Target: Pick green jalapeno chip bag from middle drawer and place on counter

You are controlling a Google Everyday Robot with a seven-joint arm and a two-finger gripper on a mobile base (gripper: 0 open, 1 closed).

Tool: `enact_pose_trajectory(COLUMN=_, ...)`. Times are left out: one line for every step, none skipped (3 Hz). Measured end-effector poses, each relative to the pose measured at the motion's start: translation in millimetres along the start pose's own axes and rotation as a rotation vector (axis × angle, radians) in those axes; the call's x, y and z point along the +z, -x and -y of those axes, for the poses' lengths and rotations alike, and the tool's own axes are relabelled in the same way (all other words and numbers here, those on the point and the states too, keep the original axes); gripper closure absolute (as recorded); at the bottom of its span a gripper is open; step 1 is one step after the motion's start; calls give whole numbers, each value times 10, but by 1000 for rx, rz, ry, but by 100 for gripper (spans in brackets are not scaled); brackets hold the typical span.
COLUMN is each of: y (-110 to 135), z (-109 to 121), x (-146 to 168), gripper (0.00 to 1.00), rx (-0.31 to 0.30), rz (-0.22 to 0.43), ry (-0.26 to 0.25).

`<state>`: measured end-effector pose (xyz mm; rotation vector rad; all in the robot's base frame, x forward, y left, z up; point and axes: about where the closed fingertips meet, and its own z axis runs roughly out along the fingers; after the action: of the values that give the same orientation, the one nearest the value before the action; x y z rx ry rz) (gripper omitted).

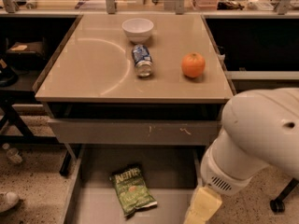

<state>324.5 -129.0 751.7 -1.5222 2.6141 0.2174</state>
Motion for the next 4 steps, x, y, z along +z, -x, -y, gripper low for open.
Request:
enact_pose_trajectory(y=132, z=-325, x=169, gripper=0, rx=3, rz=22, ry=55)
enact_pose_trajectory(y=154, z=-372, x=194, gripper=0, rx=2, rz=25, ry=66)
enact_pose_trajectory(y=158, z=-436, x=271, gripper=0, rx=-18, rz=52, ry=89)
enact_pose_trajectory(y=288, z=-675, x=651, gripper=0, rx=-24, rz=78, ry=130)
